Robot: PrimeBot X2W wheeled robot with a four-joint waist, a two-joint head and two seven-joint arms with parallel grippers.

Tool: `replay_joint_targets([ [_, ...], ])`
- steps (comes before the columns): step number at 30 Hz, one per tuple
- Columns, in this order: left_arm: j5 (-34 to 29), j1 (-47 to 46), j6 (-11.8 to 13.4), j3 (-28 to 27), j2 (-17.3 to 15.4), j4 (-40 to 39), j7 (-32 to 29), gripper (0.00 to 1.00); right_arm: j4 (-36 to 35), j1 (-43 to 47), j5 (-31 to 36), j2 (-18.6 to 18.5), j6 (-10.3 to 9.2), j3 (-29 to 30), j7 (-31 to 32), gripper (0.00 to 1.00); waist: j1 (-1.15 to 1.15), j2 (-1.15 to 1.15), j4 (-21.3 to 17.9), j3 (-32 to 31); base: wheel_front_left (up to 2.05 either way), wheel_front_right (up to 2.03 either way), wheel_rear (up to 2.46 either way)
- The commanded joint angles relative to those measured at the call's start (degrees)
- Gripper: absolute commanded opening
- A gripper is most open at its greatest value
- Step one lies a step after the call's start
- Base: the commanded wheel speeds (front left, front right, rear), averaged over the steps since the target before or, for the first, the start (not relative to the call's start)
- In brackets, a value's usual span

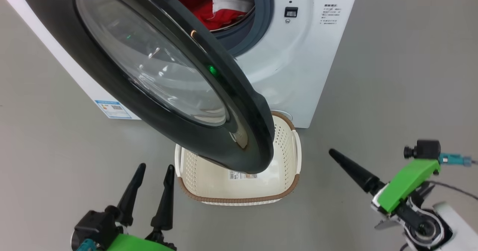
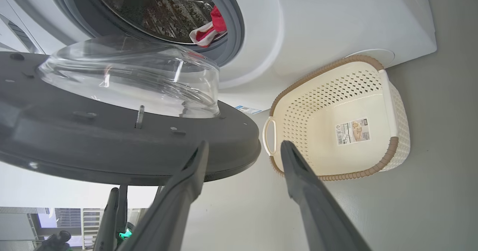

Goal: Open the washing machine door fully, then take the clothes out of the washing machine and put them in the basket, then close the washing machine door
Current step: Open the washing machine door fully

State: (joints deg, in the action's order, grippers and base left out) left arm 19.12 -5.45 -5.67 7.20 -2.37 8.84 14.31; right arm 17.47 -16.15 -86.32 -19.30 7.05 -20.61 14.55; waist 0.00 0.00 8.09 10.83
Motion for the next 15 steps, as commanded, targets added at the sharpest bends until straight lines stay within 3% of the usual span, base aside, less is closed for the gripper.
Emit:
replay_joint_targets([
  [1, -0.23, 0.68, -0.56, -2.14, -0.51, -0.99, 0.69, 1.00, -1.40, 1.01, -0.16, -0.73, 0.44, -0.59, -0.97, 1.00, 0.00, 0.00, -0.16, -0.19, 0.00, 0.00, 0.00],
  [8, -0.27, 1.77, -0.74, -3.20, -0.51, -0.46, 0.69, 1.00, -0.58, 4.49, 1.90, -2.19, 0.44, -1.84, -6.01, 1.00, 0.00, 0.00, -1.12, -1.08, 0.00, 0.00, 0.00],
  [15, -0.47, 2.23, -0.91, -4.64, -0.51, 0.84, 0.69, 1.00, 1.37, 4.97, 10.72, -5.19, 0.44, -7.21, -18.49, 1.00, 0.00, 0.00, -2.23, -1.16, 0.00, 0.00, 0.00],
])
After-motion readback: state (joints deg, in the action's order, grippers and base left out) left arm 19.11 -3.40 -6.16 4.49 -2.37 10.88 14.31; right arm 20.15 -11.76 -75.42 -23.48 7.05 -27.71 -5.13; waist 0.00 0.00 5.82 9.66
